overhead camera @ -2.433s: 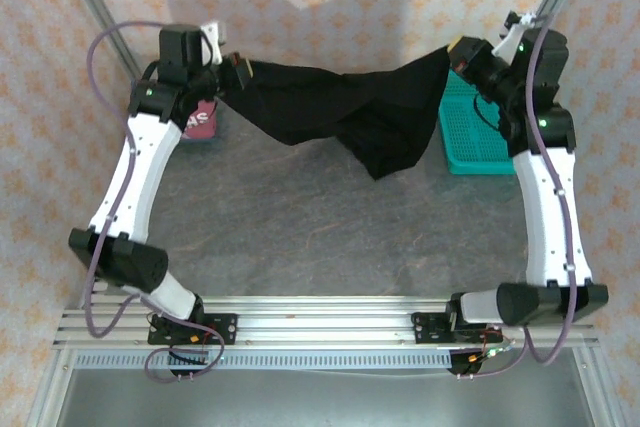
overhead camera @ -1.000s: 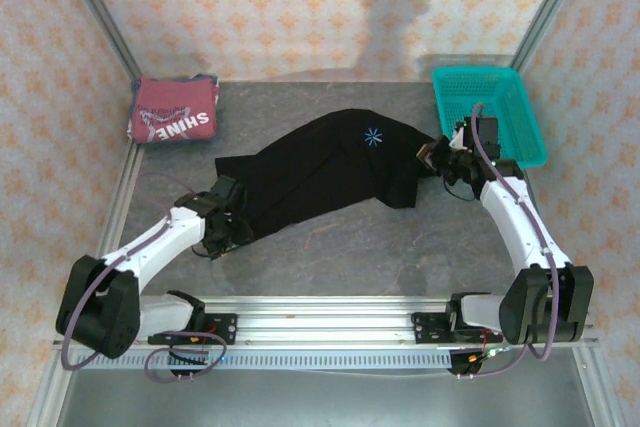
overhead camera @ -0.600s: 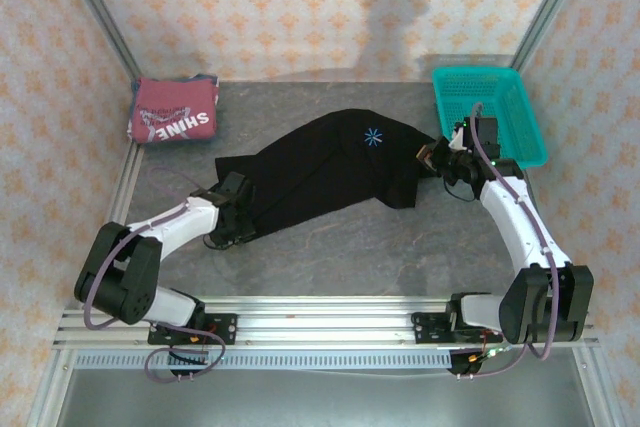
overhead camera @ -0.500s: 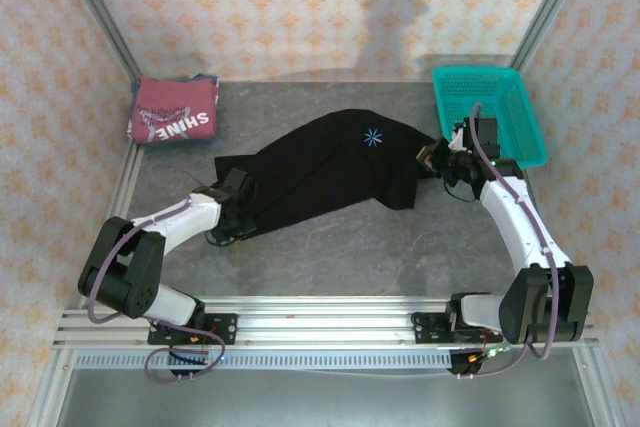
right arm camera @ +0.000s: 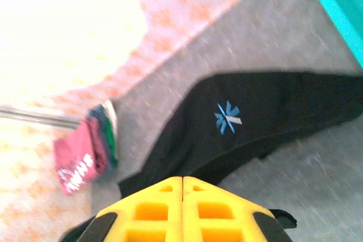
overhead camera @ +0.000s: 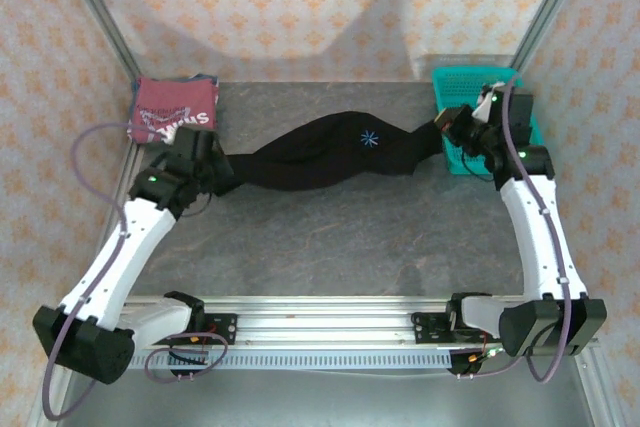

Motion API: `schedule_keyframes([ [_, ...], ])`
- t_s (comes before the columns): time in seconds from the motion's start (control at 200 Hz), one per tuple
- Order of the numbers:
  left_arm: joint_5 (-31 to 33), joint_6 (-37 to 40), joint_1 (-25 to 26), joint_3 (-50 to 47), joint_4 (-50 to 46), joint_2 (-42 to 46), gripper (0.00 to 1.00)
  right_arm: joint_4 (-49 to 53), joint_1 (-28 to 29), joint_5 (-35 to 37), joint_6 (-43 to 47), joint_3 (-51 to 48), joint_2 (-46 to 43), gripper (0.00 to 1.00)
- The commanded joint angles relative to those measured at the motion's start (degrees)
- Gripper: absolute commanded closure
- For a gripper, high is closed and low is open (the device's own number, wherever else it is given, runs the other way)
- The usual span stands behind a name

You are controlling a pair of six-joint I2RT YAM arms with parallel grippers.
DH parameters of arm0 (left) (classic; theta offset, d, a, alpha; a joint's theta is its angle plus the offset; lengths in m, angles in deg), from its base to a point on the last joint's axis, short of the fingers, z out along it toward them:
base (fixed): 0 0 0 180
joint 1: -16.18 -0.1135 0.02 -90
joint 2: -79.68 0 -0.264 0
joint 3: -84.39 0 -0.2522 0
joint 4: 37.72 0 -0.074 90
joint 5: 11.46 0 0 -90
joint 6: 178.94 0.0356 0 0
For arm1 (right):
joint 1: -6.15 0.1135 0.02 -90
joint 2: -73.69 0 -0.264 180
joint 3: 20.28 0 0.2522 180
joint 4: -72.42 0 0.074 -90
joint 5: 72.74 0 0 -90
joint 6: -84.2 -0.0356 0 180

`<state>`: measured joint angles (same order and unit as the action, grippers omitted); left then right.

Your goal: Fold and stack the t-shirts

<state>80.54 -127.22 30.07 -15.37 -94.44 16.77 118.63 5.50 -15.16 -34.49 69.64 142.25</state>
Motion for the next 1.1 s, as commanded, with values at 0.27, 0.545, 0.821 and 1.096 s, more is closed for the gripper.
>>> schedule_keyframes([
  [0.27,1.91,12.4,-3.06,36.55,-8.98,-7.38,1.0,6.21,-0.85,1.44,0.81,34.55,8.26,1.0],
  [0.545,1.04,18.7,-4.55,62.69,-12.12,-14.2,1.0,12.98,-0.88,3.61,2.9,51.97,10.47,1.0],
  [0.821,-1.48,20.93,-7.12,76.6,-12.93,-18.74,1.0,21.85,-0.92,7.38,6.9,68.68,14.34,1.0],
  [1.096,-3.9,22.87,-7.14,76.52,-9.37,-14.17,1.0,20.34,-0.94,6.57,4.78,71.38,11.58,1.0],
])
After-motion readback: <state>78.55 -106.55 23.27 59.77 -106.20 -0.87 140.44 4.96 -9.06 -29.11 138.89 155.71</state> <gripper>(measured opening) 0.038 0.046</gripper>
